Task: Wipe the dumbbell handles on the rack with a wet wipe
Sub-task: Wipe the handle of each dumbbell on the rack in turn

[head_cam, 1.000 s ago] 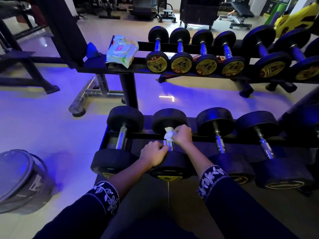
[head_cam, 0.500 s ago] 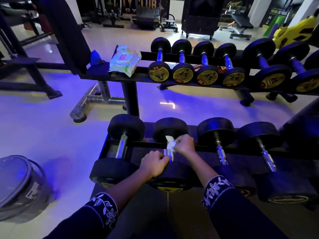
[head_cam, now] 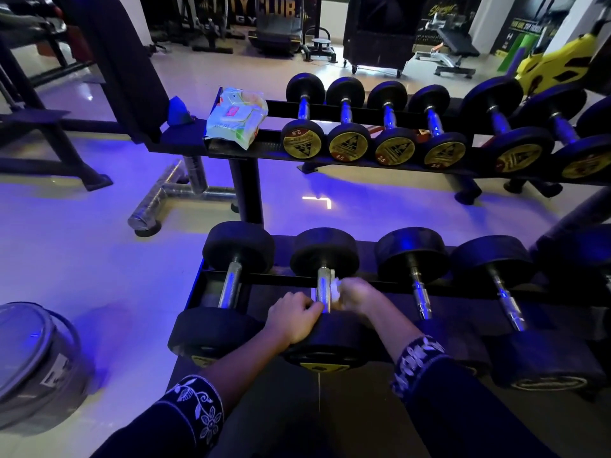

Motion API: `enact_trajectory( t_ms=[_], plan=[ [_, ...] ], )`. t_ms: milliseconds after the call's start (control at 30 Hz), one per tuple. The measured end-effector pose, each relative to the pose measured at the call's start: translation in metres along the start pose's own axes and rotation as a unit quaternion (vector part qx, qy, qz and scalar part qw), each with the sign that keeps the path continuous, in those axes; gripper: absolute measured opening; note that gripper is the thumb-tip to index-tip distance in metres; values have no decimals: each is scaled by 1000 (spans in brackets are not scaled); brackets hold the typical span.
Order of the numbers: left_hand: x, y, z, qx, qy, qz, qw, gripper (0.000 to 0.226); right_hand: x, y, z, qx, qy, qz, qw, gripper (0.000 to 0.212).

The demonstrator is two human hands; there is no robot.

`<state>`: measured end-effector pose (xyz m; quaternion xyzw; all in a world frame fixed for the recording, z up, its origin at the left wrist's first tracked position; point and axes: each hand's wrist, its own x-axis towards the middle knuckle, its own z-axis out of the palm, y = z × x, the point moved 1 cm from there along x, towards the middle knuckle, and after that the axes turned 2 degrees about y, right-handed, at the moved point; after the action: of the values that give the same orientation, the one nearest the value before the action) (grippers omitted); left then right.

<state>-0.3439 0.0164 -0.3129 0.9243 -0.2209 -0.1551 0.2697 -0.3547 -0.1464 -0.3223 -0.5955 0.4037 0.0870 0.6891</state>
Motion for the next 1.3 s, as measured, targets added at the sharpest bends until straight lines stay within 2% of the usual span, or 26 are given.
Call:
enact_trajectory(
  t_ms=[67,133,167,267,300,367,433,500,533,600,700,767,800,867,967,1033,1167,1233,1300],
  plan=[
    [2,-3,1,-8,-4,0,1000,37,-6,18,-15,-107,-22,14,994,35],
    [3,-3,2,-9,-10,3,1000,37,-9,23,-25,-121,-36,27,992,33],
    [3,-3,2,-9,-10,4,1000,36,-8,20,-24,-87,-43,36,995,33],
    [3,-2,1,-2,-10,4,1000,33,-6,-3,-4,108,-56,41,992,37],
    [3,-2,0,-2,-10,3,1000,32,-6,-10,3,123,-59,29,990,38],
    [1,-1,-1,-3,-8,1,1000,32,-7,-15,11,75,-59,12,995,40],
    [1,-2,-1,-3,-8,0,1000,33,-15,-10,10,-29,-48,11,998,40],
    [2,-1,-2,0,-10,0,1000,35,-20,1,3,-157,-35,10,987,38],
    [2,-1,-2,5,-12,2,1000,35,-21,4,-1,-185,-35,13,982,38],
    [4,0,-1,12,-16,4,1000,37,-16,5,-7,-144,-27,26,989,39],
    [3,0,-2,13,-20,-1,1000,41,-11,-2,2,20,-81,35,996,46],
    [2,1,-3,8,-21,-5,1000,49,-7,-4,13,24,-117,-3,993,61],
    [1,1,-3,6,-20,-6,1000,54,-8,-5,16,6,-116,-7,993,61],
    [0,1,-3,9,-17,-7,1000,54,-14,-1,11,-85,-66,-28,994,46],
    [3,1,-2,21,-16,-7,1000,42,-16,5,-6,-230,15,-83,970,25],
    [4,0,0,25,-15,-9,1000,42,-18,-4,-6,-246,82,-133,957,13],
    [2,2,-1,19,-12,-13,1000,38,-20,-32,22,-394,205,-240,863,21],
    [1,1,-1,8,-8,-16,1000,32,-20,-38,35,-438,224,-265,829,13],
    [-1,1,-2,1,-6,-20,1000,30,-22,-34,38,-466,215,-282,811,13]
  ],
)
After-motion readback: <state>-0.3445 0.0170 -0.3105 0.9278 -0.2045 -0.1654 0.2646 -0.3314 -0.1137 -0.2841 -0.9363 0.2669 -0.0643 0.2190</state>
